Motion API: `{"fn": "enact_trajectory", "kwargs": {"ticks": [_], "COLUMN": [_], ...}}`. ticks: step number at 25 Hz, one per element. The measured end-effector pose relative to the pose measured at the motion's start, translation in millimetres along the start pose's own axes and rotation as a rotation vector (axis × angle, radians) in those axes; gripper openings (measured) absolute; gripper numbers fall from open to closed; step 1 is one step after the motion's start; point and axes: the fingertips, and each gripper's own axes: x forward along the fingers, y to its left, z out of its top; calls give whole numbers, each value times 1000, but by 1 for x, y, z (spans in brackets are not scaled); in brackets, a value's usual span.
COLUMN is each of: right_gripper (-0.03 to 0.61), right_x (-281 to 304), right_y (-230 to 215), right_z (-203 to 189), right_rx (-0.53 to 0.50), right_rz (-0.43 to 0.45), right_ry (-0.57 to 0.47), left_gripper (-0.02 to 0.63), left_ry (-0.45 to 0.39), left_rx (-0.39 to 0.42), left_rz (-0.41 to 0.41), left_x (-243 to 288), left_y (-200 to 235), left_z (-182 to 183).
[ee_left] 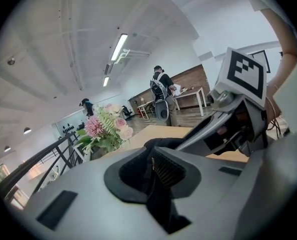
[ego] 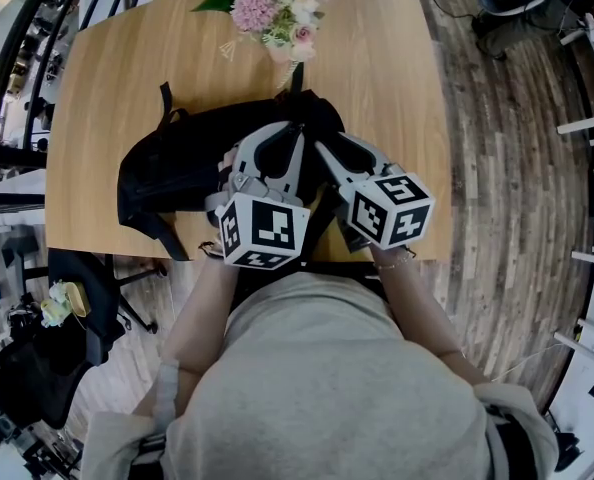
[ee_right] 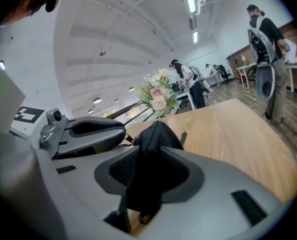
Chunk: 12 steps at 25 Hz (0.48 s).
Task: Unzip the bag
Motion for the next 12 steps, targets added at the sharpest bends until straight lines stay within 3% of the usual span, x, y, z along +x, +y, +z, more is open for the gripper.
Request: {"fn": "enact_trajectory", "kwargs": {"ticks": [12], "right_gripper": [130], "right_x": [-1], "right_y": [0], "right_z": [1], "right_rx": [3], "right_rz": [6], "right_ry": [-1], "left_gripper": [55], "left_ry": [84], "left_rx": [-207], "left_rz": [-8], "left_x": [9], "left_y": [1], "left_z": [-26]}}
